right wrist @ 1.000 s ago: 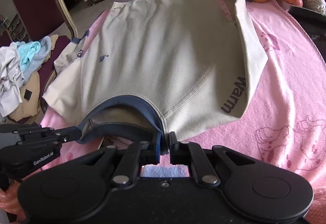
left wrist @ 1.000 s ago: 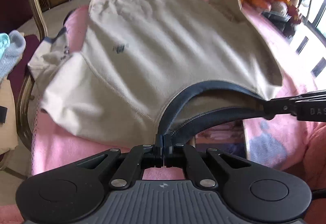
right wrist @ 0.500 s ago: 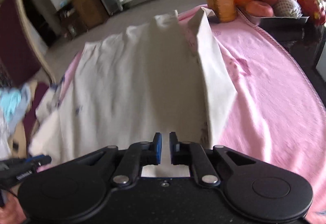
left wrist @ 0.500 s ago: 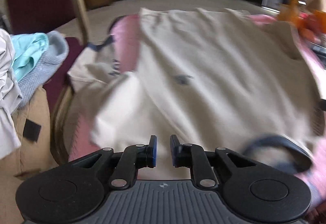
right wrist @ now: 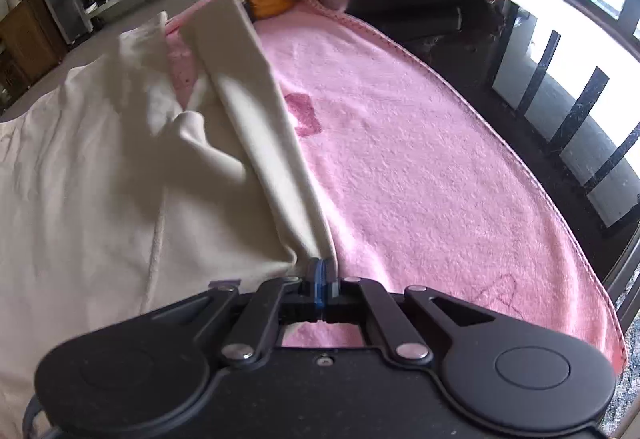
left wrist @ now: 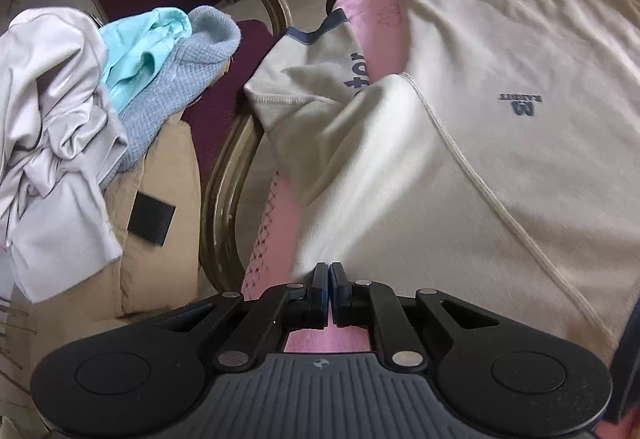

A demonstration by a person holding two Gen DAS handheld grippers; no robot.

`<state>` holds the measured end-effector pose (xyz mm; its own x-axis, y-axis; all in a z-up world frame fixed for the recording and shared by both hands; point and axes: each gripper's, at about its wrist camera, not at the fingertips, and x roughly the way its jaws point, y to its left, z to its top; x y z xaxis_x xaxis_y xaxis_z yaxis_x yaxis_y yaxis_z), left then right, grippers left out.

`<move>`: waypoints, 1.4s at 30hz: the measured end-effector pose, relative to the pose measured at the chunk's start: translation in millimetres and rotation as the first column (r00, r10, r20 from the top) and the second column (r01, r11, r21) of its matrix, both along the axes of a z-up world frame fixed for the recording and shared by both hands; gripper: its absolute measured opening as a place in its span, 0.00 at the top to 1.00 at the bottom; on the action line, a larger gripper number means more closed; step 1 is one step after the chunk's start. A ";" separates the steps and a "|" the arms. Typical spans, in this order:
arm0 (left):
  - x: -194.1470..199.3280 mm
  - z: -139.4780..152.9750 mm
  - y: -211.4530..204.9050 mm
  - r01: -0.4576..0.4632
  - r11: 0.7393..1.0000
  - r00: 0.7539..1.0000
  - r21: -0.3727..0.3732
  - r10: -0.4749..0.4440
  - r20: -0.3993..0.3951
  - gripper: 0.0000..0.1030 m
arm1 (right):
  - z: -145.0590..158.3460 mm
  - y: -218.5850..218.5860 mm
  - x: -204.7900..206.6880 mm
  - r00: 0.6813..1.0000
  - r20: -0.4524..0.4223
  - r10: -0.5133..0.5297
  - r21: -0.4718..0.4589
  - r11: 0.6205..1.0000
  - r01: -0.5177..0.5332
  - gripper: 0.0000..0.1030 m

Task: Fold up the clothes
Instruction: 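Open both grippers and release the flattened sweatshirt, withdrawing the right gripper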

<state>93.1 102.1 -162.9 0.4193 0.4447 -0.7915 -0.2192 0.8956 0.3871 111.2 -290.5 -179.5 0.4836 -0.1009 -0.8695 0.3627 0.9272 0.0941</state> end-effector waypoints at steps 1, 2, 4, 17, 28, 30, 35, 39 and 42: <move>-3.1 5.8 -0.9 0.011 1.000 1.000 -0.025 -0.011 0.006 0.89 | 2.9 -1.9 -1.6 1.000 -0.004 -0.007 0.029 1.000 0.007 0.94; -6.3 15.8 -3.7 0.031 0.998 0.999 -0.053 -0.030 0.023 0.88 | 8.4 -5.3 -4.5 1.000 0.000 -0.017 0.080 0.997 0.017 0.93; -12.8 36.3 -9.2 0.074 0.991 0.996 -0.109 -0.068 0.060 0.86 | 29.0 -10.0 -10.0 0.999 0.038 -0.017 0.186 0.982 0.009 0.93; 50.7 138.1 -74.4 0.286 0.919 0.920 -0.273 -0.184 0.345 0.72 | 148.5 -30.1 88.5 0.918 0.390 0.074 0.298 0.933 -0.202 0.72; 138.8 58.8 -111.0 0.353 0.881 0.920 -0.316 -0.266 0.288 0.71 | 32.3 -90.7 223.7 0.947 0.273 -0.170 0.531 0.847 -0.001 0.68; 144.1 51.1 -110.1 0.345 0.879 0.925 -0.330 -0.260 0.276 0.71 | 15.3 -95.6 240.3 0.952 0.245 -0.185 0.573 0.820 0.012 0.66; 149.6 42.9 -112.4 0.326 0.884 0.934 -0.335 -0.247 0.257 0.71 | -5.3 -89.7 260.6 0.961 0.204 -0.186 0.570 0.821 0.038 0.90; 135.5 60.0 -114.3 0.346 0.879 0.922 -0.327 -0.254 0.293 0.72 | 12.5 -87.1 233.4 0.935 0.294 -0.197 0.512 0.859 0.020 0.95; 120.3 81.8 -118.7 0.377 0.868 0.902 -0.323 -0.265 0.340 0.72 | 46.9 -93.7 190.9 0.899 0.397 -0.186 0.451 0.893 -0.014 0.95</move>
